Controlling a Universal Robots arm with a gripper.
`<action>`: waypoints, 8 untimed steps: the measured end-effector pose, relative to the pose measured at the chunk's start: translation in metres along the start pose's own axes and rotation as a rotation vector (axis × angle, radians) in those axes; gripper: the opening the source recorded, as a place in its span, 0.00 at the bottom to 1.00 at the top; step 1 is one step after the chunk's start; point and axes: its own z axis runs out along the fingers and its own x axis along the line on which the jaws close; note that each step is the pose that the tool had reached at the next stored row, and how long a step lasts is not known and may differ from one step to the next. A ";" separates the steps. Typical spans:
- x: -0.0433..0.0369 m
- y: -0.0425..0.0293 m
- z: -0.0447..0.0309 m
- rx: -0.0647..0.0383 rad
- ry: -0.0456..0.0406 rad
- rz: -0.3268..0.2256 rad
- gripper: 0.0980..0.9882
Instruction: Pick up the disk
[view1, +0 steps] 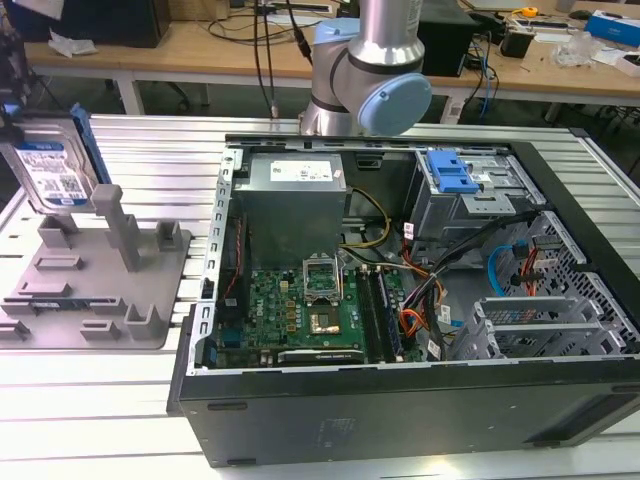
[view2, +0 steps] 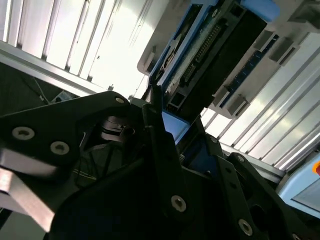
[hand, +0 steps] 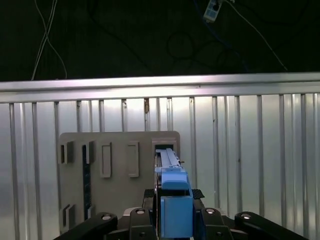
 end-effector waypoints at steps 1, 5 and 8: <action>0.0003 0.0001 -0.0088 0.000 -0.0001 0.000 0.30; 0.0014 0.0002 -0.0313 0.000 0.0000 0.000 0.30; 0.0039 0.0004 -0.0599 0.000 0.0000 0.000 0.30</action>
